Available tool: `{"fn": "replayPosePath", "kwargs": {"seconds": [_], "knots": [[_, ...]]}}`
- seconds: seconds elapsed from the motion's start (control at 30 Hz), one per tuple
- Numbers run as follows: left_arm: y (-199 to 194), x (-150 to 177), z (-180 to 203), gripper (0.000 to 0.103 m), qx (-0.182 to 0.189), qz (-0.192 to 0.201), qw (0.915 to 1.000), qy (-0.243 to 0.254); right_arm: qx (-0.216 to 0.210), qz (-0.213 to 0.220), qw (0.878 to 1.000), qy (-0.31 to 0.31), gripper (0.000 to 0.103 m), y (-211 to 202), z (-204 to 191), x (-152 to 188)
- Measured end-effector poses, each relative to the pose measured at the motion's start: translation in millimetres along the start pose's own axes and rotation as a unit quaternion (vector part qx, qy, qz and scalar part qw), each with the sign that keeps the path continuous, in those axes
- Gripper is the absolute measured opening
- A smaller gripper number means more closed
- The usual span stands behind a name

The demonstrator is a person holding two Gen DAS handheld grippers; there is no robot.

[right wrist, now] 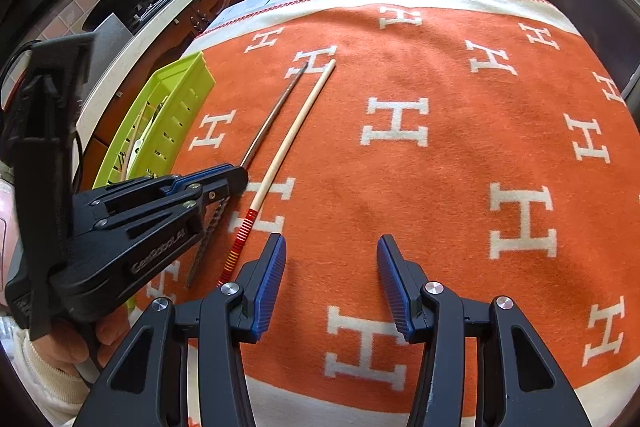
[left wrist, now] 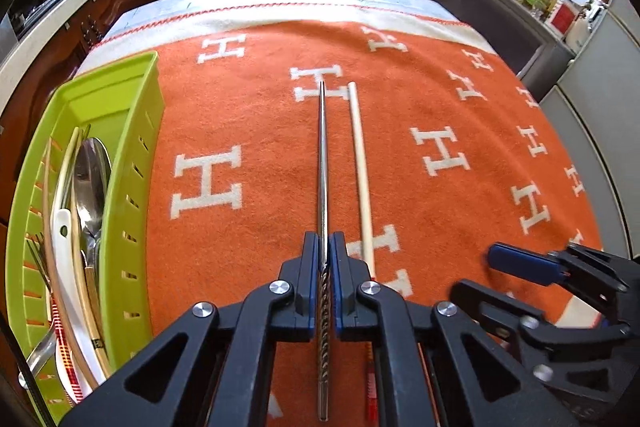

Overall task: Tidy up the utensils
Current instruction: 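Grasp the thin metal chopstick with the left tool while the right tool grasps a wooden chopstick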

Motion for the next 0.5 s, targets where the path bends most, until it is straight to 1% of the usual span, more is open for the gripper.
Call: {"fn": "replayPosePath", "kwargs": {"seconds": [0.1,0.2,0.43,0.5], "knots": [[-14.2,-3.1,1.4,0.003,0.001,0.015,0.9999,0.003,-0.007,-0.003,1.000,0.006,0.048,7.1,-5.5,-6.2],[-31.7,-8.4,-3.4,0.003,-0.009,0.033,0.9994,0.004,-0.005,-0.002,1.000,0.011,0.048,13.7,-10.8,-16.1],[-64.8,-23.1,-35.4,0.003,-0.050,0.058,0.9968,-0.021,0.012,-0.001,1.000,0.013,0.048,37.3,-30.2,-42.6],[-72.1,-25.2,-46.7,0.003,-0.064,0.063,0.9955,-0.030,0.028,-0.002,1.000,0.006,0.048,45.3,-35.3,-46.4]]}}
Point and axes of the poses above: each gripper's, at about its wrist camera, not at the fingertips, and y roughly the way its jaws point, z to its right, x to its underside, the point moved 9 cm from there along y, roughly the way its jaws point, and after that the axes turned 6 degrees about -x, right-handed, at the moved point
